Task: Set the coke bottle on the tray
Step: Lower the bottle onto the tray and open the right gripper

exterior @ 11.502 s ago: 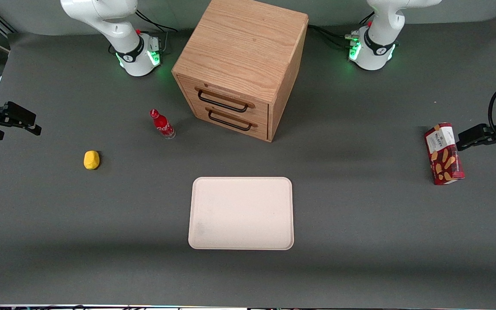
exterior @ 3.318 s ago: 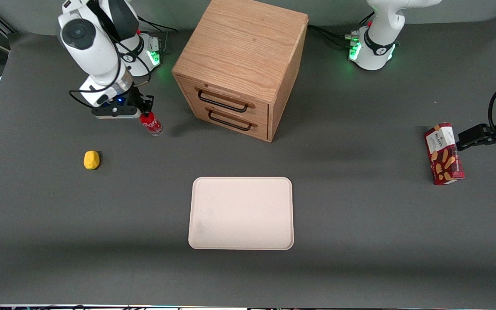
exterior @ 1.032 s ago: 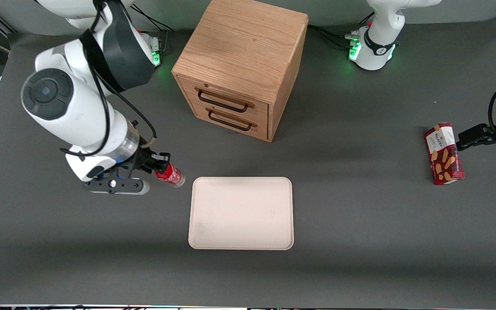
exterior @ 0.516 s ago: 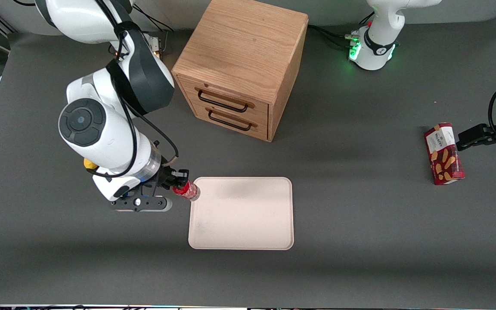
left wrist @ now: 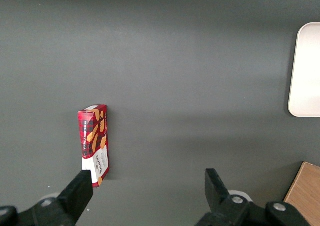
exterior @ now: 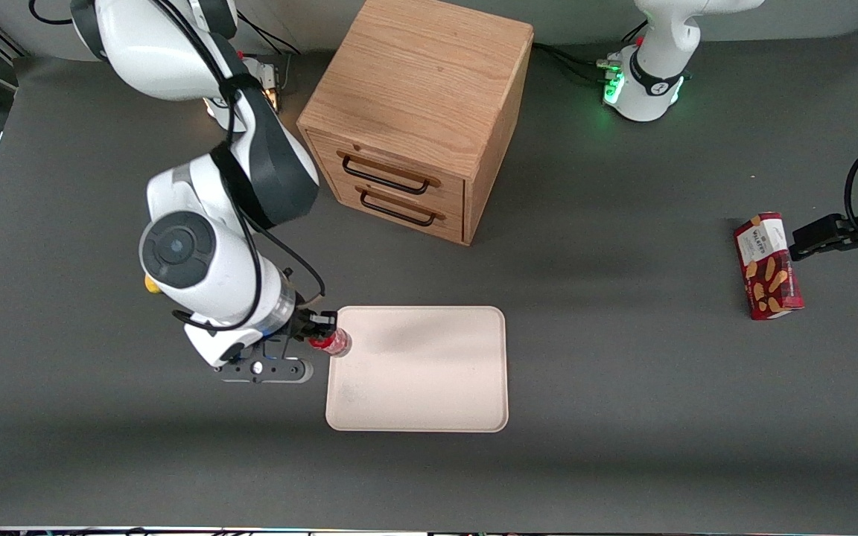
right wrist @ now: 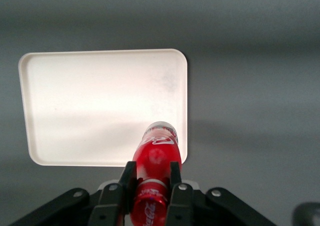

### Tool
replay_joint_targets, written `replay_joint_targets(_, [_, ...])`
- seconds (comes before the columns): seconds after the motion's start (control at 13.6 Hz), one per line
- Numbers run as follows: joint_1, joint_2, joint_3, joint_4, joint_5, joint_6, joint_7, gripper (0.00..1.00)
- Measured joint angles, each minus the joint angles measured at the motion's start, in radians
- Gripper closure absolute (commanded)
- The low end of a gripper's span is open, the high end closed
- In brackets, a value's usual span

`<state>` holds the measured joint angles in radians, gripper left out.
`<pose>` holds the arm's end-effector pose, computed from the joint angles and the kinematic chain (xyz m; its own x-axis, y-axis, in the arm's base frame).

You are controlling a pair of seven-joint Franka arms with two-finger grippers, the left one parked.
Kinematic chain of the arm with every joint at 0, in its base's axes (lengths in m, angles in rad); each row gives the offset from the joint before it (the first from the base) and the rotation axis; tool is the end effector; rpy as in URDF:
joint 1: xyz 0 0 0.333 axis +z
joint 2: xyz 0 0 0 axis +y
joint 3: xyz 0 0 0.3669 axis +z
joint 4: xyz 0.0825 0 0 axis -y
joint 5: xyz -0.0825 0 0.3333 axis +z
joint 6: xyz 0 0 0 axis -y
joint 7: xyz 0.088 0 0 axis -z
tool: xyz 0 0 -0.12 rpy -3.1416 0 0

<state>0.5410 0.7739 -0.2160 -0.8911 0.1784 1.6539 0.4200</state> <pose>0.6704 0.3166 0.4734 0.9987 -0.0492 -0.0098 -0.0494 -0.9984 -0.0257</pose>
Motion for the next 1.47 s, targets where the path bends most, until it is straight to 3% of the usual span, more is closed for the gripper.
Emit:
replay_joint_targets(0.52, [-0.005,0.073,0.0,-0.092,0.0,0.182,0.0,1.0])
replay_joint_targets(1.11, [-0.002,0.107,0.006,-0.121,0.0,0.236,0.0,1.0])
replay_joint_targets(1.18, [-0.001,0.11,0.006,-0.122,0.0,0.238,0.0,0.96])
replay_joint_targets(1.33, [-0.001,0.111,0.007,-0.123,0.0,0.24,0.0,0.0])
replay_joint_targets(1.47, [-0.001,0.11,0.007,-0.122,0.0,0.246,0.0,0.0])
